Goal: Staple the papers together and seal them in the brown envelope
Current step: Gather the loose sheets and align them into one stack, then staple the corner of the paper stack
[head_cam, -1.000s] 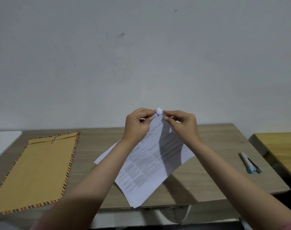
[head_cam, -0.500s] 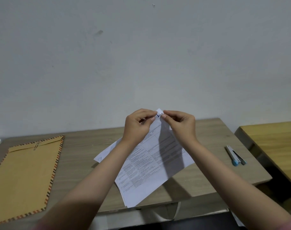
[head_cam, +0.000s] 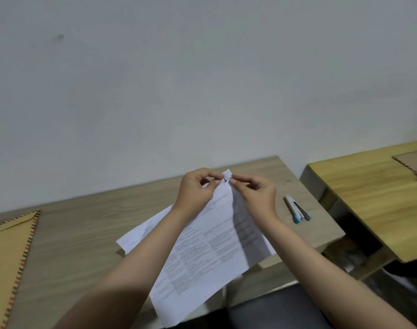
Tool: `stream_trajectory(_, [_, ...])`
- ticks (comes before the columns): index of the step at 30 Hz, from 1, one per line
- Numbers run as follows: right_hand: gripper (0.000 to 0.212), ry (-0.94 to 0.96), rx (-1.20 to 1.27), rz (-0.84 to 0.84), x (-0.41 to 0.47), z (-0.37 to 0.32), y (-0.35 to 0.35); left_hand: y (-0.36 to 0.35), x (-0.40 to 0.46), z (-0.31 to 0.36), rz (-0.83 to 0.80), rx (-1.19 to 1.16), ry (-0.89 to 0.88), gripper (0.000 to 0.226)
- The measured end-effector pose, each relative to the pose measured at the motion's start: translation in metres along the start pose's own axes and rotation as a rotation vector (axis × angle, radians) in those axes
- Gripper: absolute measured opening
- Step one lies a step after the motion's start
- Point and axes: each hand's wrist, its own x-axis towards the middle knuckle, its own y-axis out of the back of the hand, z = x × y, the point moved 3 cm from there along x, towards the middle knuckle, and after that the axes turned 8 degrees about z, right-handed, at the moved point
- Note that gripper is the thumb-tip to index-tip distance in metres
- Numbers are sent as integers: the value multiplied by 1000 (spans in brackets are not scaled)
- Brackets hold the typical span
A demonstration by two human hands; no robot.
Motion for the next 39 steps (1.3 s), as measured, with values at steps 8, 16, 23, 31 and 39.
stream_trajectory(8, [18, 7, -335, 39, 27, 52, 77, -72, -2, -46, -75, 70, 123, 26])
stream_trajectory(16, [69, 56, -1181, 165, 51, 109, 174, -96, 2, -60, -85, 138, 157, 21])
stream_trajectory(23, [51, 127, -927, 298, 53, 110, 169, -101, 3, -64, -86, 138, 165, 22])
stream_trajectory(31, [54, 65, -343, 185, 59, 64, 143, -93, 3, -63, -80, 97, 172, 24])
stream_trajectory(39, [51, -19, -349, -216, 46, 40, 120, -89, 3, -45, -121, 55, 136, 28])
